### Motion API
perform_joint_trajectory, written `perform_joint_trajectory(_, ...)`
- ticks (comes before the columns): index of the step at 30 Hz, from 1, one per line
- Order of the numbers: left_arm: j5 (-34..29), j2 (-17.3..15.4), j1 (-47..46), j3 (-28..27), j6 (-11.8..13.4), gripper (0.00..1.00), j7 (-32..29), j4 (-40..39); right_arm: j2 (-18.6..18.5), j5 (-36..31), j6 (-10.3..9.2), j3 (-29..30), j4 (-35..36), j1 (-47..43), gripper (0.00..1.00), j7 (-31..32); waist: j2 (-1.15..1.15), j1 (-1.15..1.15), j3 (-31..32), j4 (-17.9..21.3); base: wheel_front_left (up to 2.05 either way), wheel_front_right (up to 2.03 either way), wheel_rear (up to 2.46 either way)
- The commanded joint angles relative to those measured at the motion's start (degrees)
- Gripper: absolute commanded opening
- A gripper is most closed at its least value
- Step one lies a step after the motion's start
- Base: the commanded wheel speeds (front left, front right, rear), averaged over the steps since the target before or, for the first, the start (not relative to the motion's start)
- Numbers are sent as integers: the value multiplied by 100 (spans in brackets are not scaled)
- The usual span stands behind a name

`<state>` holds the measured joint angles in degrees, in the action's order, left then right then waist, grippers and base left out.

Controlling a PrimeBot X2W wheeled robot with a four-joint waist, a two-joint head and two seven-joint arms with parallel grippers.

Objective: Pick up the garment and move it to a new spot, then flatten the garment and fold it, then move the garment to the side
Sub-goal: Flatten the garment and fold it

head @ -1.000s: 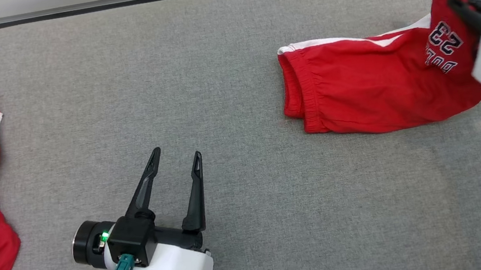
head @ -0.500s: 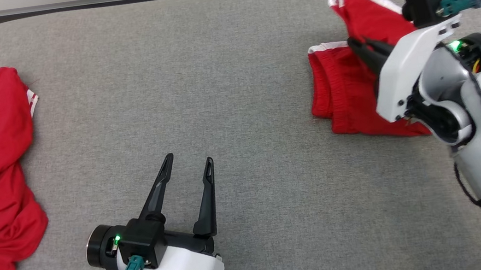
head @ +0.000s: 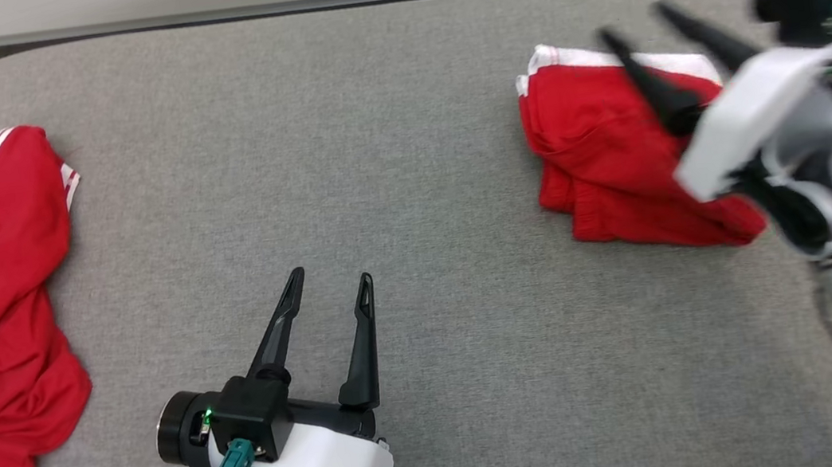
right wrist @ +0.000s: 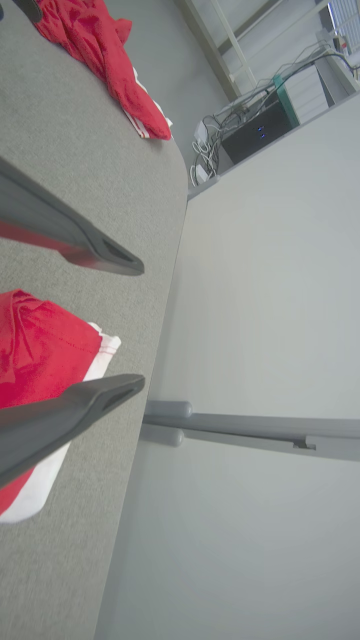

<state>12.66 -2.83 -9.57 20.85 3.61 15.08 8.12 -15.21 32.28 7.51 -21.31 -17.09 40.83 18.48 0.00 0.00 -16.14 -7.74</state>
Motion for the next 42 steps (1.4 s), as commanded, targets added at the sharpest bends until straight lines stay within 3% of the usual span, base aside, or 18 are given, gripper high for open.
perform_joint_trajectory(1, 32, -14, 52, -18, 41, 100, 10, -21, -173, -76, -4, 93, 82, -127, 100, -140, 0, 0, 67, 66, 0, 0, 0)
perform_joint_trajectory(7, -13, -16, 174, -93, 47, 100, 10, -101, -976, -590, -2, 592, 427, -895, 100, -853, 0, 0, 271, 299, 0, 0, 0)
perform_joint_trajectory(12, -67, -17, 256, -137, 7, 100, 10, -128, -1400, -647, -2, 579, 397, -1621, 100, -1230, 0, 0, 375, 431, 0, 0, 0)
perform_joint_trajectory(13, -70, -17, 273, -128, -2, 100, 10, -127, -1467, -665, -3, 510, 376, -1691, 53, -1276, 0, 0, 380, 436, 0, 0, 0)
perform_joint_trajectory(14, -80, -17, 280, -115, -14, 100, 10, -126, -1521, -637, -2, 434, 362, -1717, 21, -1344, 0, 0, 378, 431, 0, 0, 0)
perform_joint_trajectory(15, -85, -17, 277, -88, -36, 100, 10, -128, -1604, -601, -2, 350, 307, -1711, 0, -1416, 0, 0, 364, 409, 0, 0, 0)
perform_joint_trajectory(17, -103, -18, 212, -17, -93, 100, 10, -130, -1892, -596, -3, -70, 68, -1519, 0, -1582, 0, 0, 273, 278, 0, 0, 0)
perform_joint_trajectory(20, -71, -18, 155, 10, -109, 100, 10, -114, -2013, -563, -3, -564, -213, -1207, 0, -1519, 0, 0, 147, 138, 0, 0, 0)
perform_joint_trajectory(29, -22, -16, 18, 179, -183, 100, 10, -15, -1945, -122, -4, -2514, -1182, -54, 0, -1356, 0, 0, 2, -37, 0, 0, 0)
perform_joint_trajectory(38, 30, -16, 119, 82, -103, 100, 11, -39, -2187, 638, -4, -4303, -621, 322, 0, -1274, 0, 0, 82, 82, 0, 0, 0)
perform_joint_trajectory(42, 57, -17, 103, 118, -83, 100, 10, -60, -2297, 916, -4, -4376, -432, 484, 0, -1538, 0, 0, 106, 89, 0, 0, 0)
